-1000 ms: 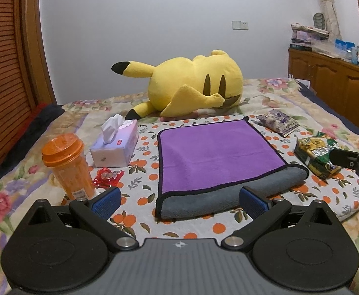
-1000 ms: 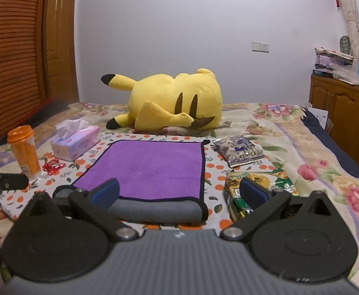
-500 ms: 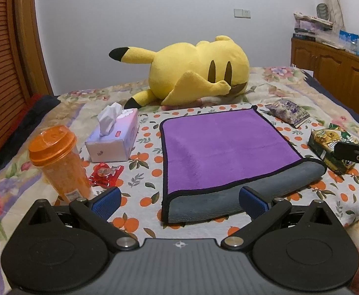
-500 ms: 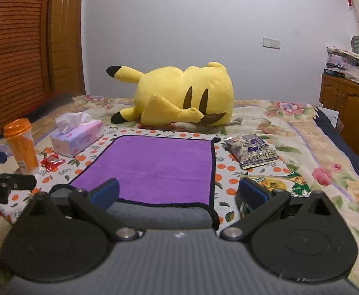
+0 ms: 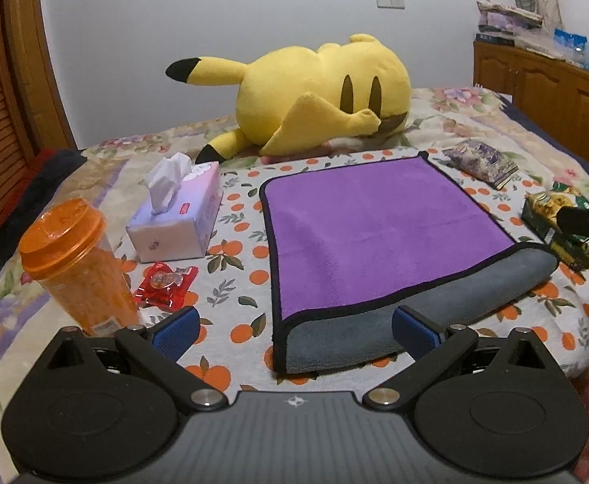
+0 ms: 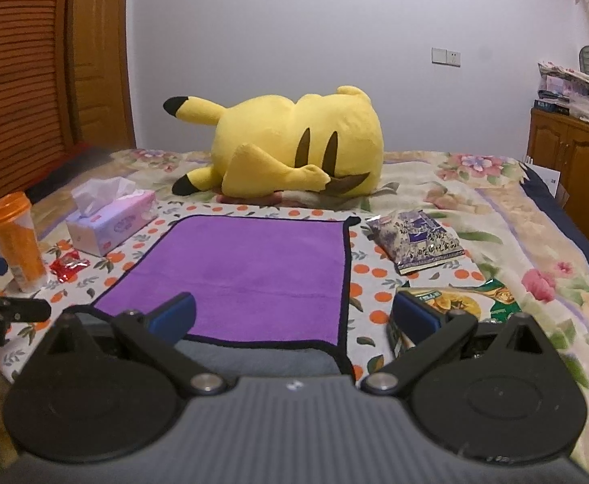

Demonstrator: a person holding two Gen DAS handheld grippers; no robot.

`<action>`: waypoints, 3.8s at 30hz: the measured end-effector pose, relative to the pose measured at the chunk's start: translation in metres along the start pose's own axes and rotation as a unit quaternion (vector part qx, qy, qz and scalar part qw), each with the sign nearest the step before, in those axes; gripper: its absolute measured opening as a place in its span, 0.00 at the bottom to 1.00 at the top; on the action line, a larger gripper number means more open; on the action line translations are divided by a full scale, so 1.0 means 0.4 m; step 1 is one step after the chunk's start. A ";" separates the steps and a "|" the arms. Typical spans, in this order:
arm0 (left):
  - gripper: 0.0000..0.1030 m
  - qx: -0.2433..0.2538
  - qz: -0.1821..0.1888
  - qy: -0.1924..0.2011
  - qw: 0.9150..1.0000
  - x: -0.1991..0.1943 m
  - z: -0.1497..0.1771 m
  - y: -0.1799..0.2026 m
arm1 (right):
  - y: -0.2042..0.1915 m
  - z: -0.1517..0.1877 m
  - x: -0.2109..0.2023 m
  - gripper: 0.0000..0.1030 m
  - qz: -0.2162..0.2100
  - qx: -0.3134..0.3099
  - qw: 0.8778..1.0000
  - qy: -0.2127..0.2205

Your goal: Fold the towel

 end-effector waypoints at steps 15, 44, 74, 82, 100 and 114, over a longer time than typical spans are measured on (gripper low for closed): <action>0.66 -0.010 0.027 -0.045 0.999 0.100 0.022 -0.021 | 0.020 0.012 0.066 1.00 -0.004 -0.001 1.000 -0.021; 0.36 -0.019 0.053 -0.095 0.994 0.180 0.067 -0.022 | 0.050 0.127 0.160 0.72 -0.052 0.039 0.988 -0.141; 0.06 -0.002 0.075 -0.078 0.994 0.151 0.043 0.009 | 0.058 0.121 0.159 0.07 -0.072 0.025 0.984 -0.158; 0.06 -0.007 0.077 -0.058 0.995 0.132 0.021 0.009 | 0.057 0.111 0.154 0.04 -0.068 0.003 0.987 -0.144; 0.06 -0.026 0.084 -0.001 0.996 0.077 -0.046 0.001 | 0.073 0.043 0.129 0.04 -0.072 0.015 0.994 -0.086; 0.06 -0.040 0.078 0.005 0.996 0.117 -0.084 -0.024 | 0.076 0.008 0.152 0.04 -0.073 -0.003 0.995 -0.065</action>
Point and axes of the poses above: each gripper's, at about its wrist camera, not at the fingertips, and x roughly the way its jaws point, y to its right, z to its underside, the point moved 10 cm from there along x, roughly the way its jaws point, and after that the axes turned 3 degrees about -z, right-handed, at the moved point
